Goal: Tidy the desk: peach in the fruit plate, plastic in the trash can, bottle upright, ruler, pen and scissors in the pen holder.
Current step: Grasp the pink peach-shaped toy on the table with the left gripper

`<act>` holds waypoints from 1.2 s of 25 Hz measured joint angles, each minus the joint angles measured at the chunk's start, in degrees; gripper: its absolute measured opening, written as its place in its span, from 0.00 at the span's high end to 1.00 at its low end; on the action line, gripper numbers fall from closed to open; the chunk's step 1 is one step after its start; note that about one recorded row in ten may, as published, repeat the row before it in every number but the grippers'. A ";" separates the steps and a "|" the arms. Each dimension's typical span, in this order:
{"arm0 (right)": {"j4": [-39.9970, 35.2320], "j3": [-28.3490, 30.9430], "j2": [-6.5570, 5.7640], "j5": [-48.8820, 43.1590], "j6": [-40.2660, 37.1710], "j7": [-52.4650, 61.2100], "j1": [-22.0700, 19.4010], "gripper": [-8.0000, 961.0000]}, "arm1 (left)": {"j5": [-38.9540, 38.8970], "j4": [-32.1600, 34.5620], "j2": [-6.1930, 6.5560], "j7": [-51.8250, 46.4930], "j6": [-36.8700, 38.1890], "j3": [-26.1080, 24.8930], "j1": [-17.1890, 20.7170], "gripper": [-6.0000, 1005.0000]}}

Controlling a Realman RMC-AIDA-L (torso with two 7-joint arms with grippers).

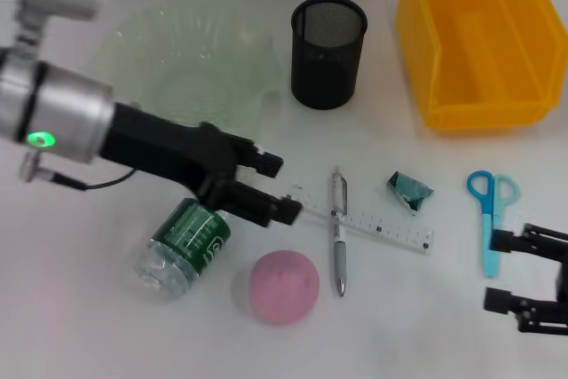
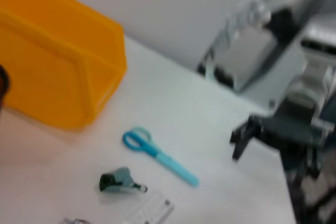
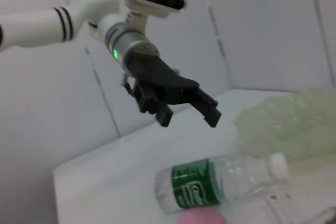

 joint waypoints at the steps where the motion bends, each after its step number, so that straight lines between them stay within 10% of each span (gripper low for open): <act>1: -0.53 2.61 0.19 -1.83 0.09 -0.14 -0.84 0.15 | -0.02 0.50 -0.04 -0.43 -2.21 3.81 -0.79 0.18; 12: -1.01 5.86 0.60 -4.31 0.70 -0.19 -2.75 0.15 | -0.27 1.17 -0.42 -0.99 -12.22 28.77 -3.78 0.18; 22: -0.69 5.56 0.82 -4.34 -0.14 0.16 -2.01 0.15 | 0.55 -0.54 -0.28 -0.05 -17.85 30.91 -2.38 0.18; 30: -0.70 5.71 0.79 -4.34 -0.41 0.22 -1.61 0.15 | 0.67 -1.96 -0.26 0.88 -17.53 32.15 -1.99 0.45</act>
